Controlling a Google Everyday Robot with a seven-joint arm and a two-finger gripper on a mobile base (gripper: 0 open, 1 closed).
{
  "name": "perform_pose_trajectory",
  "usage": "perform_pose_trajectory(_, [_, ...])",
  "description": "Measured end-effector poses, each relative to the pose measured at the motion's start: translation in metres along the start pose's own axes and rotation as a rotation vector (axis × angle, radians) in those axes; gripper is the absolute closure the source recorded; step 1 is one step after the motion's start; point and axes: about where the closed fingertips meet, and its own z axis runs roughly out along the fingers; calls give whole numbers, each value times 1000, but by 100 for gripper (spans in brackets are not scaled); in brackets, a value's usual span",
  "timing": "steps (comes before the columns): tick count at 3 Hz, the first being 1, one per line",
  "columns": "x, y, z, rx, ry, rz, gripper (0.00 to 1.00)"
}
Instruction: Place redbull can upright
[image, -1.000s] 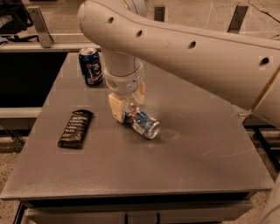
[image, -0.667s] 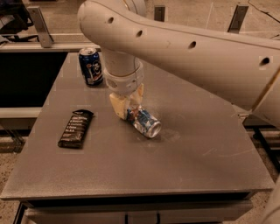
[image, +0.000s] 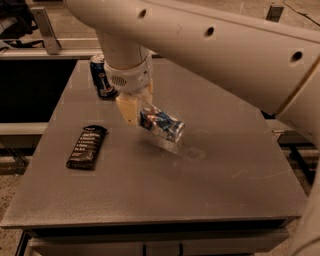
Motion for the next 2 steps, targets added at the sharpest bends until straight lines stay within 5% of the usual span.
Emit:
perform_pose_trajectory(1, [-12,-9,-45,-41,-102,-75,100])
perform_pose_trajectory(2, [-22,-15,-55,-22,-154,-74,100])
